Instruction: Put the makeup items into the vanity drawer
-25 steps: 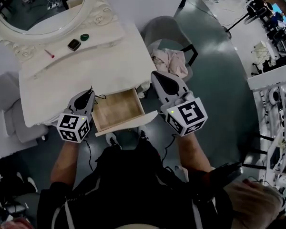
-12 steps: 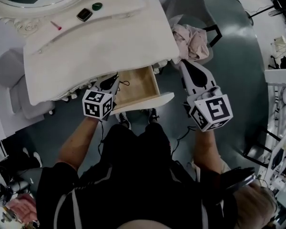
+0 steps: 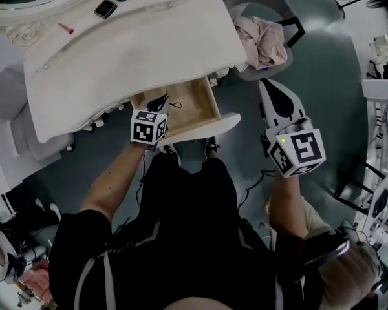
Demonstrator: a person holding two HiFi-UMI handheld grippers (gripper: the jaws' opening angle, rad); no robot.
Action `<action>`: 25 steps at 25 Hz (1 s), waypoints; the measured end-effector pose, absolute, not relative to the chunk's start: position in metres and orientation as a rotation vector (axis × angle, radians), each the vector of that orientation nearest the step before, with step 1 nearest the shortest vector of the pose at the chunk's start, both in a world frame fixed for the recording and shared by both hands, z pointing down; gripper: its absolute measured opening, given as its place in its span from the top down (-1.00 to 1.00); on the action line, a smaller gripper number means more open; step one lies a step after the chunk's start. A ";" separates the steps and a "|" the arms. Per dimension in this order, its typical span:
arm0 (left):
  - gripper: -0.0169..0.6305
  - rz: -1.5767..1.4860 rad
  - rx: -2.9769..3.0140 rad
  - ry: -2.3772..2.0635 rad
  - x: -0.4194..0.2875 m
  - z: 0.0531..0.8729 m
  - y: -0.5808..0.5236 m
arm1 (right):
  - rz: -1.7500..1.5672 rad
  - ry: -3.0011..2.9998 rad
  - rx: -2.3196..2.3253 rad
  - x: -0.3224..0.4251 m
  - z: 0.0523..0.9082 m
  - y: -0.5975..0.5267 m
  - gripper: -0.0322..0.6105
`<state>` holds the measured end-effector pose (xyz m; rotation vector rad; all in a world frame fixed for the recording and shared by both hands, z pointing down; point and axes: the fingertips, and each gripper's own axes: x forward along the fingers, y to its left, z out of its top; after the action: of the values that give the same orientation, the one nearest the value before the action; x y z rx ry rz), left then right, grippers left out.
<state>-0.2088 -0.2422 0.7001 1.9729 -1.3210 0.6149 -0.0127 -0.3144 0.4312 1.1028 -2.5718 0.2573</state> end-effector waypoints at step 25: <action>0.86 0.898 1.899 -1.180 -0.199 0.829 -0.270 | 0.376 -2.367 1.325 0.053 0.479 -0.290 0.89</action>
<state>-0.1994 -0.2704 0.8287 1.8992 -1.1797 0.8981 0.0534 -0.2898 0.4786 1.3252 -2.3669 0.3758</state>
